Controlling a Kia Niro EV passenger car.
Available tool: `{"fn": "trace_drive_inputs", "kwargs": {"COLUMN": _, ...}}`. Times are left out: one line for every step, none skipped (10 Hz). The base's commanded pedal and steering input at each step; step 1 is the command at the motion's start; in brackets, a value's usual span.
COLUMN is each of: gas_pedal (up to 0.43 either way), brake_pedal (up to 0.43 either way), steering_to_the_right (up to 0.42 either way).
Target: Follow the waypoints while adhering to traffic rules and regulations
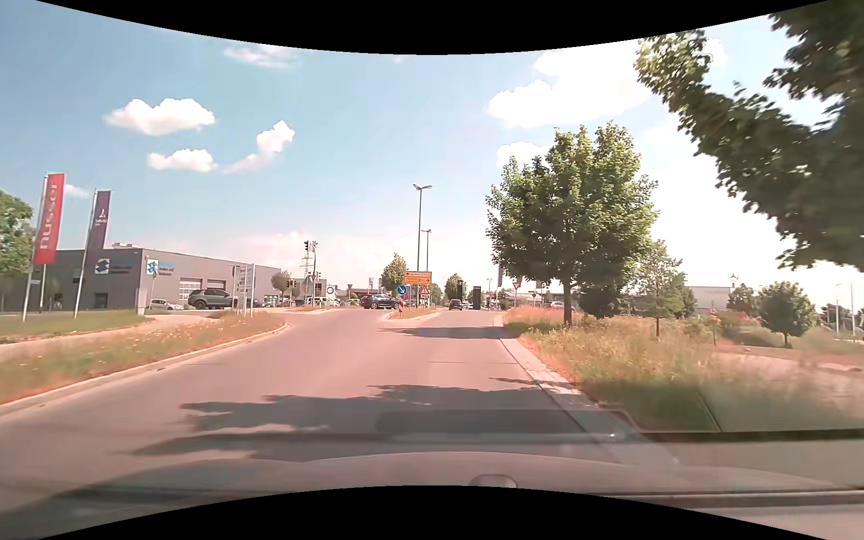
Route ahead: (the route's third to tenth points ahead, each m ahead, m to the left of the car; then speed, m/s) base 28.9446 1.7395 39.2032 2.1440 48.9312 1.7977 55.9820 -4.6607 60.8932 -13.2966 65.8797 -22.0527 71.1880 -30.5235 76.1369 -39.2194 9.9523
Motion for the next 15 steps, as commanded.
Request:
{"fn": "trace_drive_inputs", "kwargs": {"gas_pedal": 0.028, "brake_pedal": 0.000, "steering_to_the_right": 0.010}}
{"fn": "trace_drive_inputs", "kwargs": {"gas_pedal": 0.039, "brake_pedal": 0.000, "steering_to_the_right": 0.010}}
{"fn": "trace_drive_inputs", "kwargs": {"gas_pedal": 0.098, "brake_pedal": 0.000, "steering_to_the_right": 0.009}}
{"fn": "trace_drive_inputs", "kwargs": {"gas_pedal": 0.110, "brake_pedal": 0.000, "steering_to_the_right": 0.009}}
{"fn": "trace_drive_inputs", "kwargs": {"gas_pedal": 0.110, "brake_pedal": 0.000, "steering_to_the_right": 0.009}}
{"fn": "trace_drive_inputs", "kwargs": {"gas_pedal": 0.098, "brake_pedal": 0.000, "steering_to_the_right": 0.009}}
{"fn": "trace_drive_inputs", "kwargs": {"gas_pedal": 0.098, "brake_pedal": 0.000, "steering_to_the_right": 0.009}}
{"fn": "trace_drive_inputs", "kwargs": {"gas_pedal": 0.087, "brake_pedal": 0.000, "steering_to_the_right": 0.009}}
{"fn": "trace_drive_inputs", "kwargs": {"gas_pedal": 0.039, "brake_pedal": 0.000, "steering_to_the_right": 0.010}}
{"fn": "trace_drive_inputs", "kwargs": {"gas_pedal": 0.020, "brake_pedal": 0.000, "steering_to_the_right": 0.009}}
{"fn": "trace_drive_inputs", "kwargs": {"gas_pedal": 0.000, "brake_pedal": 0.000, "steering_to_the_right": 0.009}}
{"fn": "trace_drive_inputs", "kwargs": {"gas_pedal": 0.000, "brake_pedal": 0.000, "steering_to_the_right": 0.009}}
{"fn": "trace_drive_inputs", "kwargs": {"gas_pedal": 0.000, "brake_pedal": 0.000, "steering_to_the_right": 0.009}}
{"fn": "trace_drive_inputs", "kwargs": {"gas_pedal": 0.000, "brake_pedal": 0.000, "steering_to_the_right": 0.009}}
{"fn": "trace_drive_inputs", "kwargs": {"gas_pedal": 0.000, "brake_pedal": 0.000, "steering_to_the_right": 0.008}}
